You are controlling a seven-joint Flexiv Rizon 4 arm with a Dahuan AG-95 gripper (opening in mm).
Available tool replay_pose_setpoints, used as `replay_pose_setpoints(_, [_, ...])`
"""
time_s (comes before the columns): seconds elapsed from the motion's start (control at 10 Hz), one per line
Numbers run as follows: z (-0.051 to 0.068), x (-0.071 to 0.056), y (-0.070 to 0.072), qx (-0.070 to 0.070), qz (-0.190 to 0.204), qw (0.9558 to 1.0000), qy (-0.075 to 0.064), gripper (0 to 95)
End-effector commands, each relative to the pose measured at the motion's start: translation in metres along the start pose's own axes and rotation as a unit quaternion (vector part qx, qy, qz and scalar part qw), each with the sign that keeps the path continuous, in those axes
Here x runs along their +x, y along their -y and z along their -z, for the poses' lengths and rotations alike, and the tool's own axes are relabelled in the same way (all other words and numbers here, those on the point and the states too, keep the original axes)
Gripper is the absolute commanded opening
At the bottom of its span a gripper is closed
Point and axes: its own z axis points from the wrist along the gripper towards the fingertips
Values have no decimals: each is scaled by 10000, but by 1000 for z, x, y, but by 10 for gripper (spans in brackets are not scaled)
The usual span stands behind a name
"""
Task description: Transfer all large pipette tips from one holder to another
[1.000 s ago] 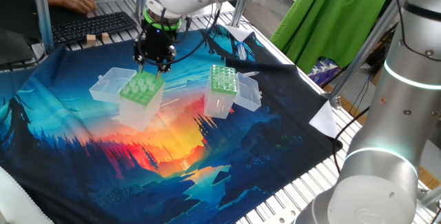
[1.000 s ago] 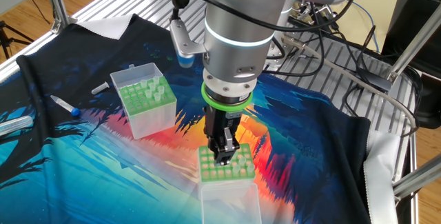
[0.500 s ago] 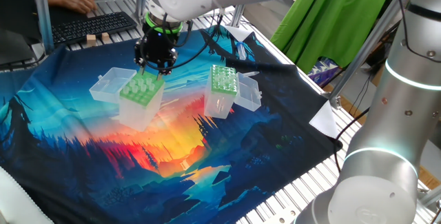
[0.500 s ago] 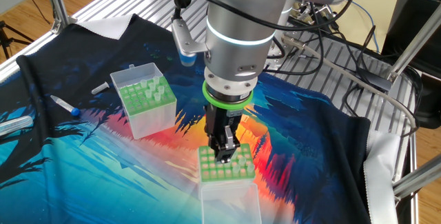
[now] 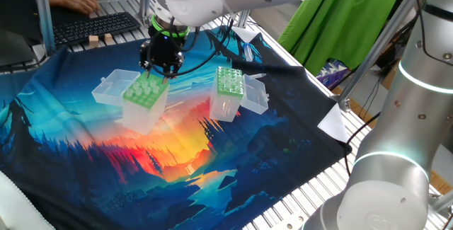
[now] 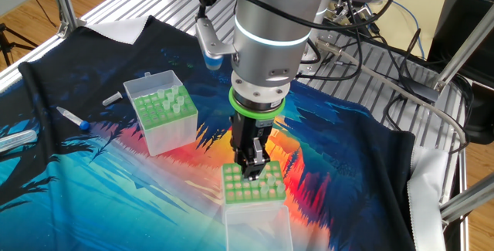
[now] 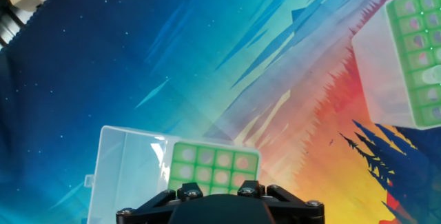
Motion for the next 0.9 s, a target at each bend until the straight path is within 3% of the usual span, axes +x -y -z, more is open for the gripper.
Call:
replay_pose_setpoints(0.1, [0, 0, 0, 7, 81, 10000, 17, 190])
replay_pose_setpoints(0.6, [0, 0, 0, 17, 83, 10000, 20, 190])
replay_pose_setpoints(0.9, [0, 0, 0, 111, 108, 9998, 86, 190])
